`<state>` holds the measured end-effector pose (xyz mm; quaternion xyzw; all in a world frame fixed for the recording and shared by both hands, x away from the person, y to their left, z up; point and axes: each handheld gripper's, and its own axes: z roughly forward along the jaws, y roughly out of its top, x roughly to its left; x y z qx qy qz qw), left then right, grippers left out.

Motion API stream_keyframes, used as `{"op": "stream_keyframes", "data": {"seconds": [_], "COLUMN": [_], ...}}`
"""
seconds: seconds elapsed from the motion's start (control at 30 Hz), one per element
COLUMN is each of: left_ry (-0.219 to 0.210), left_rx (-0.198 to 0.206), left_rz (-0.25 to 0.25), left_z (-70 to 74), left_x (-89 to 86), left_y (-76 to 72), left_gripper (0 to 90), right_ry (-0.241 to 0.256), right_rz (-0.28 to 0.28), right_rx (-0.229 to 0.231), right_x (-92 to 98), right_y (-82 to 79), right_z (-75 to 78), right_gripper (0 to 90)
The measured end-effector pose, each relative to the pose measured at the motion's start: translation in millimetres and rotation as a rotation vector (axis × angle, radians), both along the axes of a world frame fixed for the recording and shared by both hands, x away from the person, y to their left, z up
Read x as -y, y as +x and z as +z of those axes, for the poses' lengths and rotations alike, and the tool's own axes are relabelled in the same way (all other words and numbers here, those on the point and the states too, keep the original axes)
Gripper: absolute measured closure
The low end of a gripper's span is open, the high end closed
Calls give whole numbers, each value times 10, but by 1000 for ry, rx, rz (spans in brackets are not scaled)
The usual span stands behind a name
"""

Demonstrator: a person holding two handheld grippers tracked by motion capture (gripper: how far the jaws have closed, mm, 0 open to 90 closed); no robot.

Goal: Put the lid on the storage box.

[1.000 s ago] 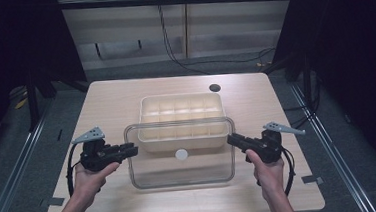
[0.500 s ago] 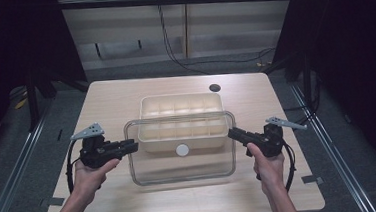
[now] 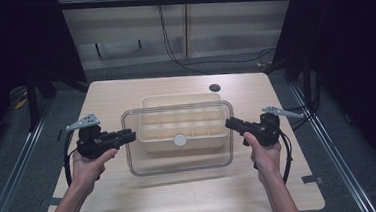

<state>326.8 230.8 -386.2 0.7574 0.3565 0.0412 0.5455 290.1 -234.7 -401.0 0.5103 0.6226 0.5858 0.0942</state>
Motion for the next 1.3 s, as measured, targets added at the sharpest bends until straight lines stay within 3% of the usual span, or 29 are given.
{"op": "stream_keyframes", "data": {"seconds": [0.57, 0.9, 1.17, 1.3], "left_ry": [-2, 21, 1, 27], "left_rx": [34, 50, 56, 72], "left_rz": [-2, 8, 18, 12], "left_z": [173, 227, 291, 355], "left_x": [14, 39, 66, 77], "left_y": [149, 271, 349, 397], "left_gripper": [706, 695, 697, 696], "right_ry": [-2, -13, 6, 12], "right_rz": [6, -1, -5, -6], "right_rx": [16, 39, 48, 49], "right_x": [15, 14, 49, 64], "right_y": [144, 274, 369, 407], "right_z": [156, 281, 311, 347], "right_gripper": [728, 729, 735, 735]}}
